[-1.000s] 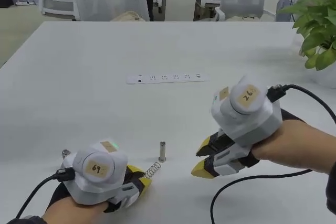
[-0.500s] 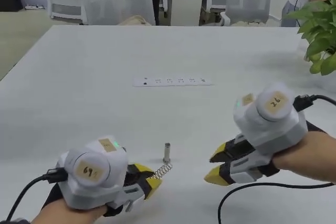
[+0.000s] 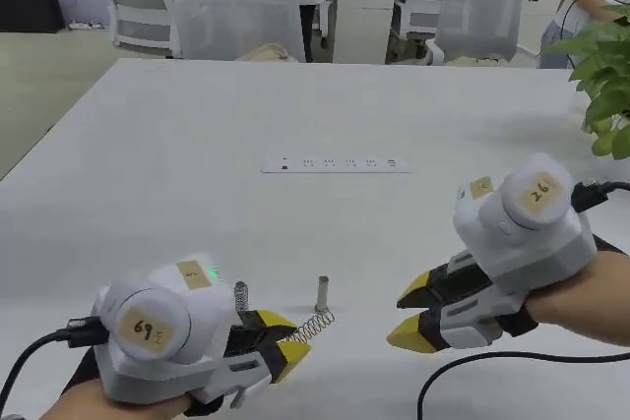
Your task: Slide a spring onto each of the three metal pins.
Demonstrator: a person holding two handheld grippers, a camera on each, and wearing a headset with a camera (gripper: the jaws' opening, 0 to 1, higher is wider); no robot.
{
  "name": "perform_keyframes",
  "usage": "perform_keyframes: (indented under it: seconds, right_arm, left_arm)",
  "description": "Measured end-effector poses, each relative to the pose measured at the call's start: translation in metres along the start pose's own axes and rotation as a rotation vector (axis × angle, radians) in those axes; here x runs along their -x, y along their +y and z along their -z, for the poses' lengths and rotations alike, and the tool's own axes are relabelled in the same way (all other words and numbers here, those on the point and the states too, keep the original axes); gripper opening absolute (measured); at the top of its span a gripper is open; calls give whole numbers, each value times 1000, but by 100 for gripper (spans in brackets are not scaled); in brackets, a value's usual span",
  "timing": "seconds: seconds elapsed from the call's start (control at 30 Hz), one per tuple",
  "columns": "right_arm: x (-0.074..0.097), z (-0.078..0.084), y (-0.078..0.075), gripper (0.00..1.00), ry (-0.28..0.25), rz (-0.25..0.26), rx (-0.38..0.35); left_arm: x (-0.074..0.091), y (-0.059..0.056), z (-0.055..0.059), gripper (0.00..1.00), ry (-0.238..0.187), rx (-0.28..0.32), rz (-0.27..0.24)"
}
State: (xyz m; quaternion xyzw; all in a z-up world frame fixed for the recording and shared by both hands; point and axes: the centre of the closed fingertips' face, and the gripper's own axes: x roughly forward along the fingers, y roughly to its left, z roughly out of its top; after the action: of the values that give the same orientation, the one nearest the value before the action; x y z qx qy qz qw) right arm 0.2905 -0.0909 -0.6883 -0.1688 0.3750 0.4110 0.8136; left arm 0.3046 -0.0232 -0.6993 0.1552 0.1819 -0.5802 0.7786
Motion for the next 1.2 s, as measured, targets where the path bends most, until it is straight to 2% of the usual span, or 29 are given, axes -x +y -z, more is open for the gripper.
perform_keyframes:
  seconds: [0.17,0.57,0.83,1.2]
  right_arm:
    - [-4,-10,10,23,-7,-39,40]
    - [-12,-17,33,21,-10,-133,118]
    - [-16,-15,42,20,-3,-177,138]
    - [-20,-10,49,16,9,-208,150]
  left_arm:
    - [5,-8,-4,3,-7,-29,24]
    - [10,-34,-12,3,-11,-132,118]
    - [10,-42,-15,3,-12,-167,157]
    - [11,-48,-18,3,-23,-190,184]
